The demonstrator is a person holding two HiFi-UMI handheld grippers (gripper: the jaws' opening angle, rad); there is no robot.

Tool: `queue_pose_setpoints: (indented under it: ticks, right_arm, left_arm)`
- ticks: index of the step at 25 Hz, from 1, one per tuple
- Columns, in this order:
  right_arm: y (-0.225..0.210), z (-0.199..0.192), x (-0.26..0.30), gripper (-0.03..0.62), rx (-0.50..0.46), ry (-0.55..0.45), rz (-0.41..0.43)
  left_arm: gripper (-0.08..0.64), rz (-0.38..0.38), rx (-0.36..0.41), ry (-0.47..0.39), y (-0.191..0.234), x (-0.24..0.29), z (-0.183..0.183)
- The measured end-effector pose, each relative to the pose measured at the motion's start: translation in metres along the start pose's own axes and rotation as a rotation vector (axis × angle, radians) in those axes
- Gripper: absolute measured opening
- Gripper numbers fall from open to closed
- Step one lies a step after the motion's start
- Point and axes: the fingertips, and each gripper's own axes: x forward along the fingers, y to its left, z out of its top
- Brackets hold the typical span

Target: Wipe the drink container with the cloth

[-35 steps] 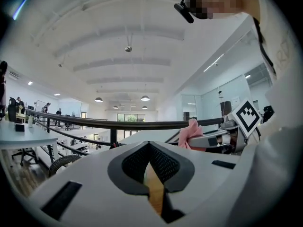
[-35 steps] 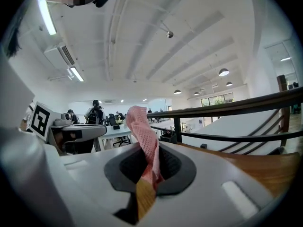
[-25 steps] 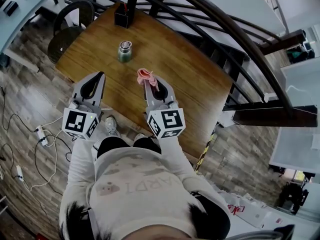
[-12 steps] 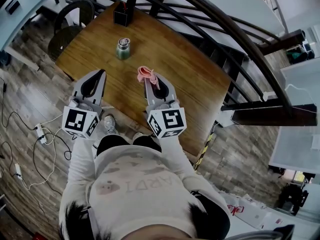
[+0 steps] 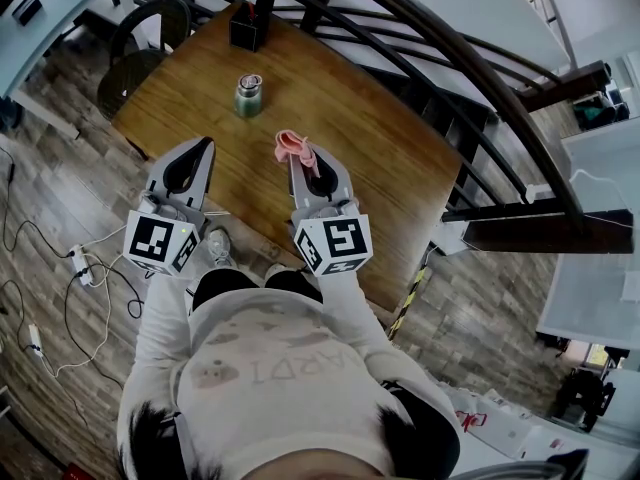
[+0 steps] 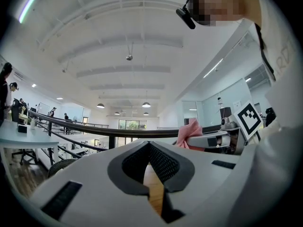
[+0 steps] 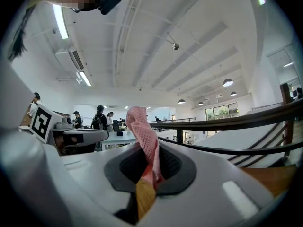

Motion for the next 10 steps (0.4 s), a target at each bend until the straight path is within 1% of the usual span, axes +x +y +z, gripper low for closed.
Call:
queue_pose_setpoints:
  ticks: [10]
  right_arm:
    - [0.0023, 0.0026, 0.0015, 0.037, -0.001, 0.0, 0.0]
  left_arm:
    - [0.005, -0.011, -0.008, 0.002, -0.0005, 0.0, 0.0032]
